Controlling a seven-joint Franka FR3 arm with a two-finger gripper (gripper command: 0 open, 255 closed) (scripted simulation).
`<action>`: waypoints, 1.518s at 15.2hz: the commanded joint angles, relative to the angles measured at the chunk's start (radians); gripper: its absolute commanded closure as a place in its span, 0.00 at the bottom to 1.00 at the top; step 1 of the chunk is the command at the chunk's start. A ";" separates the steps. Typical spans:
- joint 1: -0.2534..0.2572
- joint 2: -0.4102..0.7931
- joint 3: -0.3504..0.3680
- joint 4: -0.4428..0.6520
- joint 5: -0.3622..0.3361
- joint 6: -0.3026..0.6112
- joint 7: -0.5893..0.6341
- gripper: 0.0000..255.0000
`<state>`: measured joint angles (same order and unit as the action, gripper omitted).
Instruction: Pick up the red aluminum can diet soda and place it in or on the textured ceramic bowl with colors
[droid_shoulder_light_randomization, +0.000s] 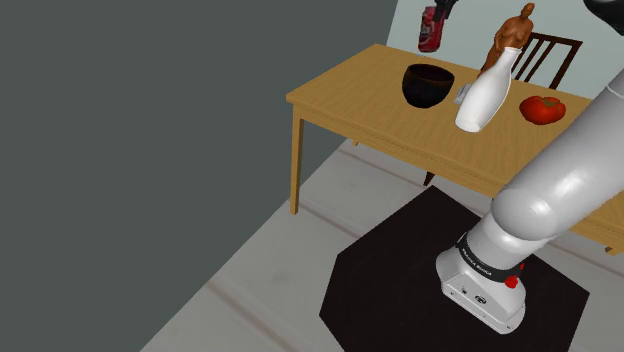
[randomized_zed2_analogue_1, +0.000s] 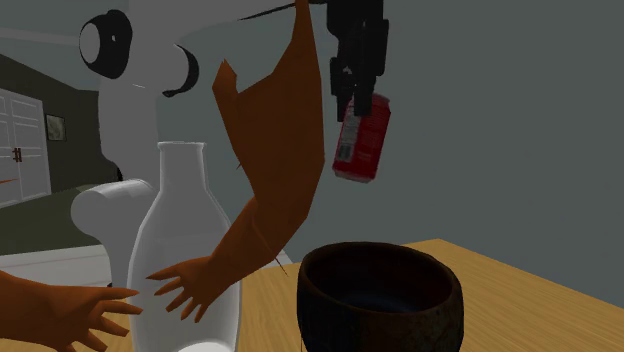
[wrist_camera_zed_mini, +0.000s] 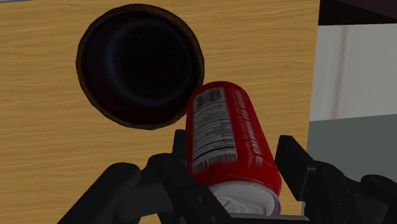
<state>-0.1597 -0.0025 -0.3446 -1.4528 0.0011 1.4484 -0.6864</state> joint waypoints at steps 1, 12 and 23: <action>-0.030 0.048 -0.030 0.070 0.017 -0.025 -0.059 1.00; -0.123 0.167 -0.093 0.173 0.070 -0.021 -0.203 1.00; -0.102 0.104 -0.085 -0.057 0.042 0.152 -0.188 1.00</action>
<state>-0.2629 0.1096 -0.4295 -1.4835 0.0467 1.5809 -0.8747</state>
